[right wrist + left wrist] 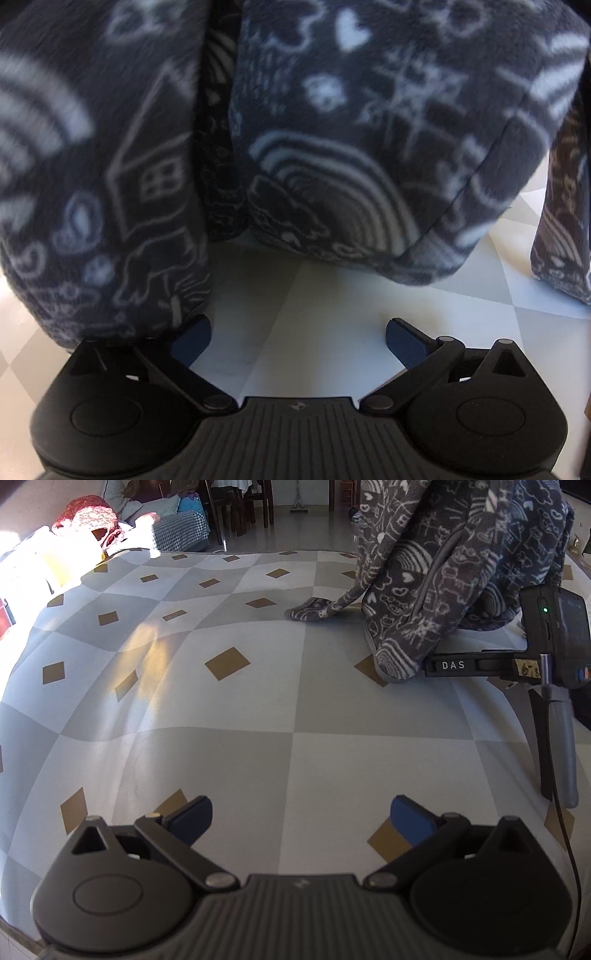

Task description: Fold clothes

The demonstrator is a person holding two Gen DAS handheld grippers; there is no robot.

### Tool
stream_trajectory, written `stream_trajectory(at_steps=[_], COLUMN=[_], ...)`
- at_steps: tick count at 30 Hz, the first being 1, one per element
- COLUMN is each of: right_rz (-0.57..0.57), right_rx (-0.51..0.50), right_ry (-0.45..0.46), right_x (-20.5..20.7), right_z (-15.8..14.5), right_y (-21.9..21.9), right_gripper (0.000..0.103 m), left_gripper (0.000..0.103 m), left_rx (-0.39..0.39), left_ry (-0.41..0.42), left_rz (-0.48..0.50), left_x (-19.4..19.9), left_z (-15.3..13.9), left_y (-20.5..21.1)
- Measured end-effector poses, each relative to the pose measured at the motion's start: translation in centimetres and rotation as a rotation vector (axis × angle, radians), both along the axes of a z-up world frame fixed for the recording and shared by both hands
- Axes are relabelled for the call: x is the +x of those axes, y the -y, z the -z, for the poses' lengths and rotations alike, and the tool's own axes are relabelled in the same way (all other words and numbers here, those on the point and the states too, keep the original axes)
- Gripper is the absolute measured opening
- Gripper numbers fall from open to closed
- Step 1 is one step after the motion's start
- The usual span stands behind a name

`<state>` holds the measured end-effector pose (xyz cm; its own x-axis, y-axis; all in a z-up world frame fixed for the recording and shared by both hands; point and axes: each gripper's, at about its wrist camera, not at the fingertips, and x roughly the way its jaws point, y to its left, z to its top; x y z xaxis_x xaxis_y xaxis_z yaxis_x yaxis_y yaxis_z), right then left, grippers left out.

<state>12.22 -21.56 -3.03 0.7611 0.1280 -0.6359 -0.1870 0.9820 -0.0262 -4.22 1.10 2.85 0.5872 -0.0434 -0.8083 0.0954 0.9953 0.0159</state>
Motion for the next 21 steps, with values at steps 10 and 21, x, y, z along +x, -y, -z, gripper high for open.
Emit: stream_trajectory(at_steps=[10,21], right_rz=[0.0,0.0], right_rx=[0.0,0.0], right_ry=[0.0,0.0], right_x=[0.01,0.01], right_z=[0.04,0.05], right_y=[-0.04,-0.06], right_gripper=[0.102,0.102], left_gripper=[0.103,0.103], left_rx=[-0.025,-0.018], left_ry=[-0.012,-0.025], left_rz=[0.0,-0.003], left_x=[0.45,0.58], left_z=[0.2,0.58], left_y=[0.24,0.57])
